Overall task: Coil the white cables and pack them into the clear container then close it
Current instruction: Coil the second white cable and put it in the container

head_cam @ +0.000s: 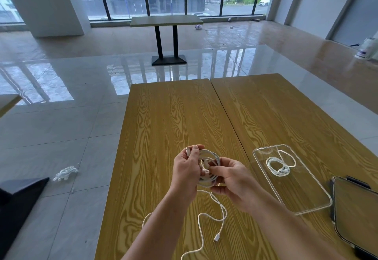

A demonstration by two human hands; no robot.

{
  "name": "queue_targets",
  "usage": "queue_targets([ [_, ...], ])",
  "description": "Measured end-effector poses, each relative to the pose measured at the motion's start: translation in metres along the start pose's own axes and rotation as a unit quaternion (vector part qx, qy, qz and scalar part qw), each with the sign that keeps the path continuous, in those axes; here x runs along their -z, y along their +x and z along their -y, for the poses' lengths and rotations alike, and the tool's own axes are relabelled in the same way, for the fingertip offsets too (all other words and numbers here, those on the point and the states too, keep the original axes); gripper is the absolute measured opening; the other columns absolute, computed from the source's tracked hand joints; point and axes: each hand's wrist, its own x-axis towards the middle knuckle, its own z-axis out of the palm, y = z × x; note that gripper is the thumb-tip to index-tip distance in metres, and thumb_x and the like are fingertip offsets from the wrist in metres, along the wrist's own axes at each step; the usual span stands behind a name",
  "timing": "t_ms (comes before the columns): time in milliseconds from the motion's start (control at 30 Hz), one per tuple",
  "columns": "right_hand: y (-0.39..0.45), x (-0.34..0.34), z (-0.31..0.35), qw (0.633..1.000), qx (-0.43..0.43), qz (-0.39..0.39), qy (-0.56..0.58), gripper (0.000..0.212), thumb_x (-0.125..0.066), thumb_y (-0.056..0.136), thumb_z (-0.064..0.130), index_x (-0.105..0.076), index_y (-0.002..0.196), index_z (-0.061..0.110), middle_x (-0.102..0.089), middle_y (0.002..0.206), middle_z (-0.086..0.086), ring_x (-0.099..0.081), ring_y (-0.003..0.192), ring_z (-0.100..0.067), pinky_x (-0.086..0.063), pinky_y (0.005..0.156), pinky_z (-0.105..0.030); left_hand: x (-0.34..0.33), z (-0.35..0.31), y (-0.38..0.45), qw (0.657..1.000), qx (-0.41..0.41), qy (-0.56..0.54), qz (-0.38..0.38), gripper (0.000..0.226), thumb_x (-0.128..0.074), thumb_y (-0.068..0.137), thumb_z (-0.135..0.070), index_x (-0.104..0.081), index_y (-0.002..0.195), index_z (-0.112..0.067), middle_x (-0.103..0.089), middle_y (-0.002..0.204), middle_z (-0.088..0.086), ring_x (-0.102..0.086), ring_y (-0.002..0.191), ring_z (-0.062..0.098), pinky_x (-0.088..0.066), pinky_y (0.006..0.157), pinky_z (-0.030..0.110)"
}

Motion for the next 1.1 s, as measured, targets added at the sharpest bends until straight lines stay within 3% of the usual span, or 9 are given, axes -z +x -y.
queue_targets([
  [200, 0.001, 0.002, -0.001, 0.994, -0.038, 0.059, 0.081, 0.029, -0.06, 0.082, -0.014, -0.065, 0.106, 0.003, -0.072, 0.086, -0.015, -0.071, 0.077, -0.025, -0.057, 0.076, -0.043, 0.004, 0.004, 0.002, 1.0, 0.017, 0.008, -0.014, 0.027, -0.05, 0.102, -0.026, -0.067, 0.101, -0.005, -0.071, 0.101, 0.031, -0.068, 0.096, 0.05, -0.052, 0.083, 0.07],
  [267, 0.002, -0.001, -0.005, 0.994, -0.013, 0.018, 0.106, 0.043, -0.061, 0.076, -0.021, -0.059, 0.11, 0.006, -0.07, 0.081, -0.012, -0.071, 0.073, -0.025, -0.056, 0.077, -0.046, 0.005, 0.006, 0.004, 0.999, 0.013, 0.031, -0.019, 0.027, -0.05, 0.102, -0.025, -0.069, 0.097, -0.007, -0.071, 0.1, 0.03, -0.068, 0.095, 0.051, -0.053, 0.081, 0.07],
  [367, 0.001, -0.005, -0.012, 0.994, 0.087, -0.054, 0.027, 0.059, -0.068, 0.077, -0.018, -0.053, 0.116, 0.024, -0.066, 0.075, -0.007, -0.068, 0.067, -0.02, -0.058, 0.065, -0.034, 0.004, 0.007, 0.003, 0.998, 0.007, 0.061, -0.015, 0.028, -0.049, 0.103, -0.023, -0.07, 0.092, -0.01, -0.071, 0.1, 0.03, -0.069, 0.095, 0.049, -0.054, 0.081, 0.067],
  [467, 0.001, -0.001, -0.019, 0.959, 0.204, -0.11, -0.165, 0.043, -0.071, 0.087, 0.001, -0.057, 0.1, 0.04, -0.068, 0.075, -0.004, -0.067, 0.06, -0.019, -0.057, 0.054, -0.027, 0.003, 0.011, 0.002, 0.998, 0.0, 0.063, 0.004, 0.026, -0.047, 0.104, -0.021, -0.068, 0.095, -0.008, -0.072, 0.078, 0.018, -0.069, 0.066, 0.031, -0.061, 0.068, 0.048],
  [600, 0.004, 0.009, -0.026, 0.921, 0.256, -0.153, -0.251, 0.022, -0.071, 0.09, 0.015, -0.059, 0.088, 0.033, -0.068, 0.089, 0.002, -0.07, 0.08, -0.011, -0.058, 0.065, -0.022, 0.0, 0.01, -0.004, 1.0, 0.015, -0.012, 0.014, 0.024, -0.047, 0.104, -0.019, -0.067, 0.098, -0.006, -0.059, 0.058, 0.002, -0.05, 0.043, 0.011, -0.049, 0.048, 0.027],
  [700, 0.001, 0.015, -0.025, 0.919, 0.26, -0.181, -0.237, 0.018, -0.077, 0.085, 0.013, -0.062, 0.082, 0.021, -0.063, 0.101, 0.008, -0.063, 0.088, 0.005, -0.052, 0.066, -0.01, 0.0, 0.015, -0.005, 1.0, 0.0, -0.01, 0.002, 0.024, -0.048, 0.103, -0.019, -0.068, 0.097, -0.006, -0.05, 0.054, -0.002, -0.043, 0.044, 0.008, -0.044, 0.042, 0.023],
  [867, -0.003, 0.031, -0.022, 0.948, 0.219, -0.166, -0.163, 0.019, -0.082, 0.077, 0.007, -0.066, 0.073, 0.015, -0.069, 0.095, 0.002, -0.067, 0.093, -0.015, -0.055, 0.083, -0.028, -0.003, 0.027, -0.004, 0.999, -0.01, 0.052, -0.003, 0.029, -0.049, 0.103, -0.023, -0.07, 0.087, -0.01, -0.044, 0.054, -0.006, -0.041, 0.045, 0.005, -0.042, 0.044, 0.024],
  [1000, -0.007, 0.045, -0.02, 0.976, 0.161, -0.142, -0.012, 0.015, -0.075, 0.081, -0.002, -0.064, 0.081, 0.007, -0.07, 0.083, -0.006, -0.07, 0.073, -0.016, -0.059, 0.071, -0.03, -0.013, 0.032, -0.004, 0.996, -0.008, 0.078, 0.047, 0.03, -0.047, 0.104, -0.023, -0.07, 0.095, -0.007, -0.044, 0.053, -0.005, -0.04, 0.044, 0.006, -0.043, 0.043, 0.023],
  [1100, -0.011, 0.061, -0.021, 0.985, 0.136, -0.106, -0.03, 0.015, -0.073, 0.087, 0.005, -0.062, 0.096, 0.011, -0.071, 0.084, -0.006, -0.074, 0.072, -0.017, -0.06, 0.06, -0.033, -0.023, 0.034, -0.008, 0.996, 0.02, 0.05, 0.078, 0.031, -0.045, 0.105, -0.023, -0.068, 0.101, -0.002, -0.045, 0.052, -0.004, -0.041, 0.044, 0.007, -0.042, 0.041, 0.023],
])
